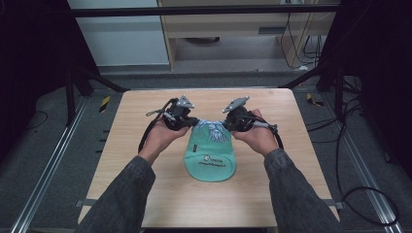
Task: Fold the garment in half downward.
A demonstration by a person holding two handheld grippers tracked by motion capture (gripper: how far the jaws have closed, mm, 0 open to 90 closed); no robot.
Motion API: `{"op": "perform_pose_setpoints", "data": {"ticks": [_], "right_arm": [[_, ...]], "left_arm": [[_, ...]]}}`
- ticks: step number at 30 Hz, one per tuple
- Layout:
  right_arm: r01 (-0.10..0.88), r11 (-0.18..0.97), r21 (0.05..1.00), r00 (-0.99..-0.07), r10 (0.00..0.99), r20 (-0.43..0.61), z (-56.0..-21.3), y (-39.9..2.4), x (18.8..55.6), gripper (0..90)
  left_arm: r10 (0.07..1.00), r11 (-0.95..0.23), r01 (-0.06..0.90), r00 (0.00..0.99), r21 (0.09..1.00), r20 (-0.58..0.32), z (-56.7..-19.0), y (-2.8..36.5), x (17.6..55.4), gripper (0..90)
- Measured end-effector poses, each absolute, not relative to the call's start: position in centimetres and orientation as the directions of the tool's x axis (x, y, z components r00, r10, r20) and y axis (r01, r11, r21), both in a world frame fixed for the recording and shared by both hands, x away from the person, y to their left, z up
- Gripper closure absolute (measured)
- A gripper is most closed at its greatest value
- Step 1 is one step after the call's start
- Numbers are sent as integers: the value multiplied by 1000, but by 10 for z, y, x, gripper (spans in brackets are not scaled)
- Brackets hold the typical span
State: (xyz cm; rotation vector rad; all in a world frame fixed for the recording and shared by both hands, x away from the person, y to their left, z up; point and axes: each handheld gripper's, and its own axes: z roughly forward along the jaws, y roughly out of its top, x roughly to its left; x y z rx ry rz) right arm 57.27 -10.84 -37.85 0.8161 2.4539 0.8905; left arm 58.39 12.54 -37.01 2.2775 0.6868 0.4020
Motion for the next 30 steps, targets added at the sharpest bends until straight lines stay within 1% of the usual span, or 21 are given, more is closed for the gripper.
{"op": "perform_pose_setpoints", "data": {"ticks": [8,30], "right_arm": [[364,635,681,-761,624,-175,-391,-107,557,834],[335,658,675,-791,585,-178,-409,-104,534,830]], "left_arm": [[570,-615,331,814,716,114,-382,129,565,870],[550,-623,329,830,709,98,-401,137,540,870]]}}
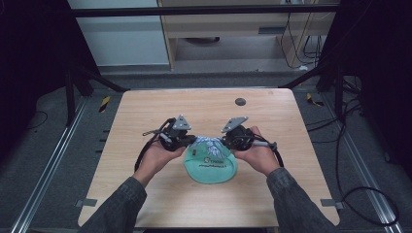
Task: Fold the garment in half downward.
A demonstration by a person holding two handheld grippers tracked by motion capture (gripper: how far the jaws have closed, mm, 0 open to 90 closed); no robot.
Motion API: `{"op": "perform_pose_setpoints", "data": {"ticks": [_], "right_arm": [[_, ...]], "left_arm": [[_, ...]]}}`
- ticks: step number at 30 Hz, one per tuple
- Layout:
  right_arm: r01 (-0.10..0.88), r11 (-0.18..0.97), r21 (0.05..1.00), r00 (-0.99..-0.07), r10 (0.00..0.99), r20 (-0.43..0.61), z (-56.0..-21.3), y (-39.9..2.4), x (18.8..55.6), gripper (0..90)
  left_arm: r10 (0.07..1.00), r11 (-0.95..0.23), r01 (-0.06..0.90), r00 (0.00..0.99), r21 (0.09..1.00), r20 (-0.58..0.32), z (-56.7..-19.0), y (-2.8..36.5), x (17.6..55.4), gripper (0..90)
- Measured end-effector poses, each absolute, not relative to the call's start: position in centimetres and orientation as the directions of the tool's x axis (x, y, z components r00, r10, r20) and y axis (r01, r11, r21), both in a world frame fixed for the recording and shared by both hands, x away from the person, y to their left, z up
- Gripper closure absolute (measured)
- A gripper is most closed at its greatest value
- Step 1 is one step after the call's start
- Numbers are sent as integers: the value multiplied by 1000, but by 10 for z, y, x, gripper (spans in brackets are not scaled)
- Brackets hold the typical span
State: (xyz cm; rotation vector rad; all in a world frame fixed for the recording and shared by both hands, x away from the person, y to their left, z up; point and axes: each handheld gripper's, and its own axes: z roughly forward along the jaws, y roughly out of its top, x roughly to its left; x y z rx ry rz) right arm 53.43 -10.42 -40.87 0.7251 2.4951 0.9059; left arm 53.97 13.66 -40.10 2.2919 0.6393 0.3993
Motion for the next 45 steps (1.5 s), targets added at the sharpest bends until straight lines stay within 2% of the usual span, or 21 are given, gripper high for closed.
{"op": "perform_pose_setpoints", "data": {"ticks": [28,45], "right_arm": [[335,680,653,-823,549,-149,-441,-104,507,819],[322,686,653,-845,519,-129,-446,-104,489,781]], "left_arm": [[515,-643,337,855,688,63,-434,139,509,865],[494,-651,331,868,683,50,-448,144,494,832]]}}
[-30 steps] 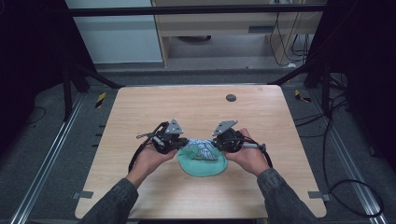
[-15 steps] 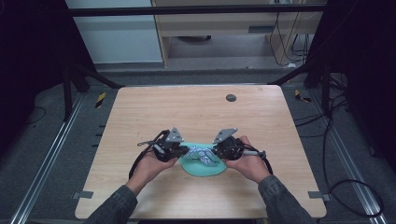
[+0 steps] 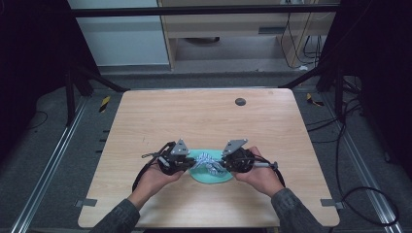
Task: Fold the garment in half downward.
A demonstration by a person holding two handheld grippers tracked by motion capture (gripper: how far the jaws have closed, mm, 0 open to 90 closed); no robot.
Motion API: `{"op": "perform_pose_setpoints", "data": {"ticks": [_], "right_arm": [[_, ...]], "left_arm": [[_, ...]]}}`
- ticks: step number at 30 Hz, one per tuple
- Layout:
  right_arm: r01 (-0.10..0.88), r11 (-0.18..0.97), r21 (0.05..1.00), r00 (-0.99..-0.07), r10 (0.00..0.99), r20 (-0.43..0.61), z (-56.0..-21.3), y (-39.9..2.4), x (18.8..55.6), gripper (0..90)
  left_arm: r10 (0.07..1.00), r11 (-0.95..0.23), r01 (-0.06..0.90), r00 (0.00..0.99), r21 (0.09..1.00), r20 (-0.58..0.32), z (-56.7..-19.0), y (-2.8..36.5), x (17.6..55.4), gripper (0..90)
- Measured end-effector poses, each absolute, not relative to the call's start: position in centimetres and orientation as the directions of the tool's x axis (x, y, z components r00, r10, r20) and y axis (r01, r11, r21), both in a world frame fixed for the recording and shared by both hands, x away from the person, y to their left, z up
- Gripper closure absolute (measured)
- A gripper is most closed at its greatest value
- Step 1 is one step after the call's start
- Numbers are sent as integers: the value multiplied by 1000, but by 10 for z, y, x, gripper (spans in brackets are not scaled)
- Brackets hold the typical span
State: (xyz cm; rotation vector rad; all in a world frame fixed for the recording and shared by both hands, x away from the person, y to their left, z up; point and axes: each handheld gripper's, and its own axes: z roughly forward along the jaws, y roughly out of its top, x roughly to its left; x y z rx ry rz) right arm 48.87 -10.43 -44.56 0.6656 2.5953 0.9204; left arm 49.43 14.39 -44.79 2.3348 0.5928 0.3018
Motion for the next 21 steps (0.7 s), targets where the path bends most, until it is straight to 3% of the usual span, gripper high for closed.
{"op": "perform_pose_setpoints", "data": {"ticks": [10,17,21], "right_arm": [[335,684,648,-849,517,-106,-452,-103,482,699],[331,686,648,-854,510,-103,-453,-104,478,718],[333,685,648,-854,511,-101,-453,-106,475,737]], "left_arm": [[499,-642,341,866,687,36,-457,147,487,681],[507,-641,349,861,684,36,-460,150,484,672],[534,-616,363,845,699,32,-462,153,484,582]]}}
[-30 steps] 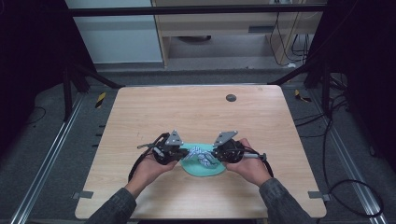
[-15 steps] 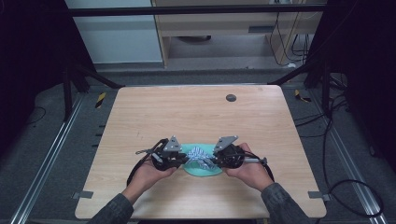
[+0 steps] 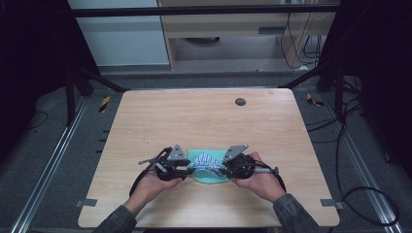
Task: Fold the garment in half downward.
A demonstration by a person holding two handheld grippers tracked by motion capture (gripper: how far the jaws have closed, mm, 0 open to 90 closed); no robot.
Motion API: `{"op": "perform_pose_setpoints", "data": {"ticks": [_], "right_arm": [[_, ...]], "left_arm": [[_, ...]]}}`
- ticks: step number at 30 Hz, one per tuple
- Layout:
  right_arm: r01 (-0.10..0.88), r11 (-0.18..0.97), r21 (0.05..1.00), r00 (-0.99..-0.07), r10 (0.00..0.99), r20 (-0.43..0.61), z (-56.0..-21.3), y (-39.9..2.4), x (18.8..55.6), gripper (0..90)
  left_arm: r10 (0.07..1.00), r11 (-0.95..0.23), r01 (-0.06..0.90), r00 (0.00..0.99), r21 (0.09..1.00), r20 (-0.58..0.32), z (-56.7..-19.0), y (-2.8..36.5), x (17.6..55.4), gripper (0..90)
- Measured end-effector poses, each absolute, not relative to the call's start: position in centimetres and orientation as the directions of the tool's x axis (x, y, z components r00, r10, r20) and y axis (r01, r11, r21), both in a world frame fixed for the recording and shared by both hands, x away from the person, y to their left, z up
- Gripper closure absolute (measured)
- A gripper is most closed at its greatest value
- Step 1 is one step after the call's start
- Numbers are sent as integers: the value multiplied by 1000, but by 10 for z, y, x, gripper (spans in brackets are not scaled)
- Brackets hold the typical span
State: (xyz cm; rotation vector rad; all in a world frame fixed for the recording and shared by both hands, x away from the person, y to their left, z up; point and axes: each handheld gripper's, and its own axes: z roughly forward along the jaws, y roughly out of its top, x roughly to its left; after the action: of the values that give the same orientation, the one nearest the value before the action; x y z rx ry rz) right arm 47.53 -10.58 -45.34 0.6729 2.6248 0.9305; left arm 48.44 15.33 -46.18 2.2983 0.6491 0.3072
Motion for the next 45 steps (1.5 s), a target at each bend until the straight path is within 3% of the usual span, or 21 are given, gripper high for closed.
{"op": "perform_pose_setpoints", "data": {"ticks": [2,5,17,45], "right_arm": [[332,684,650,-856,508,-97,-454,-106,474,743],[325,686,651,-859,502,-101,-454,-107,473,757],[315,700,641,-870,483,-99,-458,-108,467,835],[251,777,577,-909,395,-136,-477,-104,448,865]], "left_arm": [[534,-613,369,845,698,22,-464,154,485,534],[526,-612,365,850,702,17,-464,152,484,565],[472,-659,307,880,686,60,-468,149,475,834],[417,-714,298,908,634,42,-487,151,458,855]]}}
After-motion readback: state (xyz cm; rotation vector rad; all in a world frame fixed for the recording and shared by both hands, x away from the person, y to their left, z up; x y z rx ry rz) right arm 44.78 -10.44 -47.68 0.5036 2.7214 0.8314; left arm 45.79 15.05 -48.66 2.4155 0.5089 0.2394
